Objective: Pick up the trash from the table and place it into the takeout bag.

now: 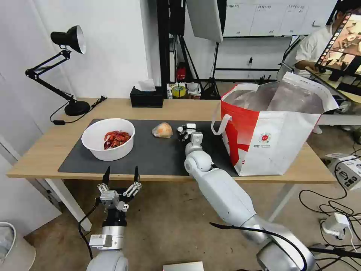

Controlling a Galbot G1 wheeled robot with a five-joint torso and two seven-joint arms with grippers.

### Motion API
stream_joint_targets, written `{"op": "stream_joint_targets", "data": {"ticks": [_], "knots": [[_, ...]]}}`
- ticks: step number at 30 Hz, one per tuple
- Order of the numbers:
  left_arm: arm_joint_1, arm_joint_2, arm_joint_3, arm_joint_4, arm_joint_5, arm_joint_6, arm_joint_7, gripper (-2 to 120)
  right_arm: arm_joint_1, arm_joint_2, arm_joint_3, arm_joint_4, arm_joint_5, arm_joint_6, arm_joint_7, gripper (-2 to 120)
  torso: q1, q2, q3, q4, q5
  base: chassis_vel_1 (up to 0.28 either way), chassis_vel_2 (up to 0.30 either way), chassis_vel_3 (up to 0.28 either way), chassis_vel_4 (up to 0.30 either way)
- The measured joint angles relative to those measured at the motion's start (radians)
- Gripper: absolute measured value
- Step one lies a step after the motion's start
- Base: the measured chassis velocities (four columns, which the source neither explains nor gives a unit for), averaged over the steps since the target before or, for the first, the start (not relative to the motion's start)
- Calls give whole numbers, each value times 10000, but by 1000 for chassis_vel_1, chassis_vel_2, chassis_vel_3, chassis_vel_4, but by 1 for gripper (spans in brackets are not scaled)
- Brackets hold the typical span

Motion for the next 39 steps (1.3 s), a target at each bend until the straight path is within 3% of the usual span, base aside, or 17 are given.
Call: {"op": "stream_joint_targets", "data": {"ticks": [11,23,30,39], "knots": [[46,12,-46,-49,-5,0,-5,100,-53,-557,-609,1879,7,14,16,0,-1,0,0,1,0,0,0,0,0],[88,14,-47,-97,-4,8,-5,100,85,-1211,-627,3784,136,35,23,0,0,0,0,0,0,0,0,0,0],[108,15,-74,-129,0,17,-6,100,158,-1400,-144,4606,137,39,24,0,0,0,-1,0,0,0,0,0,0],[126,32,-102,-156,13,39,-6,100,-61,-1854,1382,5566,-545,254,-60,0,0,0,0,0,1,0,0,0,0]]}}
